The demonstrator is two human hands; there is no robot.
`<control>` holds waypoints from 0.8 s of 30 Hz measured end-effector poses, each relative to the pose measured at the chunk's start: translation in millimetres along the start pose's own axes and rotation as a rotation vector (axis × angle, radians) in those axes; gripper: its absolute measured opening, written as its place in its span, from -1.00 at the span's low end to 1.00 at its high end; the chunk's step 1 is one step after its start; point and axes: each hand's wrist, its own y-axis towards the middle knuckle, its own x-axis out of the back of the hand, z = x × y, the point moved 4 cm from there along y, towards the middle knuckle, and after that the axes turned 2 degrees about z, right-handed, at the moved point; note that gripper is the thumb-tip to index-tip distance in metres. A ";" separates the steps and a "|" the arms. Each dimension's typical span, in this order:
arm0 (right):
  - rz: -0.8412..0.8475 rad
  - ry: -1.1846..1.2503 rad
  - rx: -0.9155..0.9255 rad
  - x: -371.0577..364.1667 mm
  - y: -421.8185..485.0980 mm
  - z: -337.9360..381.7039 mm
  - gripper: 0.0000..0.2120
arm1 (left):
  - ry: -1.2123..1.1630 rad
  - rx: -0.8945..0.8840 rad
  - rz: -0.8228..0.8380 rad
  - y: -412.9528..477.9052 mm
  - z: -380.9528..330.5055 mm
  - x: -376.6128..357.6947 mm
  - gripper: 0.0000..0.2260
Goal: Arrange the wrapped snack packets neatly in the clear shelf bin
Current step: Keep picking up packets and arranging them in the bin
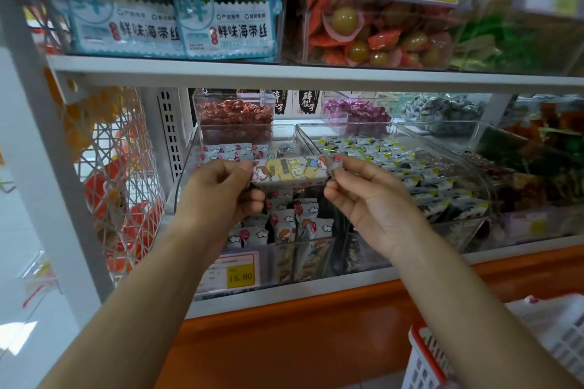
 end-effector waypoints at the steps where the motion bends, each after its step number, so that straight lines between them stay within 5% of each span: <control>1: -0.013 0.029 -0.001 0.6 0.0 0.1 -0.82 | -0.031 0.002 0.026 -0.3 -0.7 -1.6 -0.86; 7: -0.066 0.015 0.078 4.8 1.5 3.8 -0.79 | -0.117 -0.027 0.145 -3.5 -6.8 -8.9 -0.89; 12: -0.028 -0.231 0.192 4.8 0.3 5.7 -0.98 | 0.005 -0.074 0.194 -5.0 -11.1 -9.1 -0.77; 16: -0.020 -0.407 0.281 1.3 -0.2 6.7 -0.86 | 0.000 -0.021 0.193 -6.2 -10.1 -11.2 -0.91; 24: 0.010 -0.630 0.360 -6.3 -4.8 7.2 -0.86 | 0.173 -0.104 0.188 -8.9 -8.6 -9.1 -0.78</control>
